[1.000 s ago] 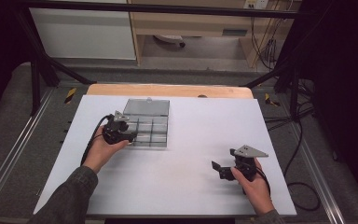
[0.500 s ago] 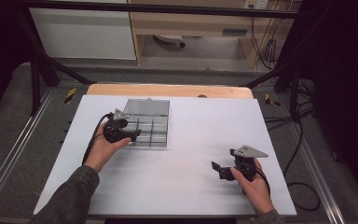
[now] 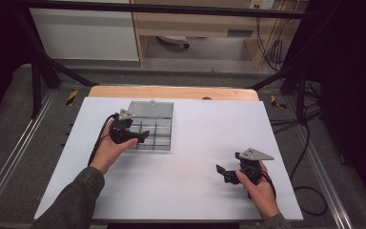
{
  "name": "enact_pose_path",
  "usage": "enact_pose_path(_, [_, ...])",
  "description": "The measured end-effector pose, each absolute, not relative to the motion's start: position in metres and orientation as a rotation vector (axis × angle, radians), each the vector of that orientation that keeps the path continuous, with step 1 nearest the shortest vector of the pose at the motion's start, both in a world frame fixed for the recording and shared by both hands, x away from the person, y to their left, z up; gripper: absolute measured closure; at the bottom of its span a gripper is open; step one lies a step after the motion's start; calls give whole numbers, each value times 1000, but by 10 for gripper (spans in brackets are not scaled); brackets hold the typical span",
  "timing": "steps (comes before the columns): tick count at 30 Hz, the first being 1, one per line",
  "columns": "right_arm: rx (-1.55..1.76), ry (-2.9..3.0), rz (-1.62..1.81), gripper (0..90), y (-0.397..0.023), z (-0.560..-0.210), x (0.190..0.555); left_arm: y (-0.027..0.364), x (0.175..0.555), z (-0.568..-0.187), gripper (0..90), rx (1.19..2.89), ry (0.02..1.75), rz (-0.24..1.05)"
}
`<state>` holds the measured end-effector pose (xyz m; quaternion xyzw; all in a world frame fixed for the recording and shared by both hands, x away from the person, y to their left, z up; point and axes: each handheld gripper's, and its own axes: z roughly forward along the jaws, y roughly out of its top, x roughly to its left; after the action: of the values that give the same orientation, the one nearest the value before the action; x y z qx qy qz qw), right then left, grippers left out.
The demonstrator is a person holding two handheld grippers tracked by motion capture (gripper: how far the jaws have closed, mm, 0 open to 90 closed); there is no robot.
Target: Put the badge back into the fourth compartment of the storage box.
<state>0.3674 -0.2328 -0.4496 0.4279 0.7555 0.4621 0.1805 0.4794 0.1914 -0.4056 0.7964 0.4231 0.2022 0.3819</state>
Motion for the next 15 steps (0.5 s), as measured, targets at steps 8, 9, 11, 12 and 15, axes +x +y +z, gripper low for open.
enact_pose_path(8, [1214,2130,1309,35,-234,-450,368,184,483,-407,105,2027,1076,518])
enact_pose_path(9, [1214,2129,1310,35,-234,-450,367,184,483,-407,105,2028,1076,520])
enact_pose_path(11, [1211,2127,1311,35,-234,-450,367,182,483,-407,105,2027,1079,527])
enact_pose_path(12, [1209,2129,1312,35,-234,-450,367,182,483,-406,105,2027,1081,529])
enact_pose_path(15, [1206,2129,1313,36,-233,-450,366,179,482,-406,107,2017,1085,538])
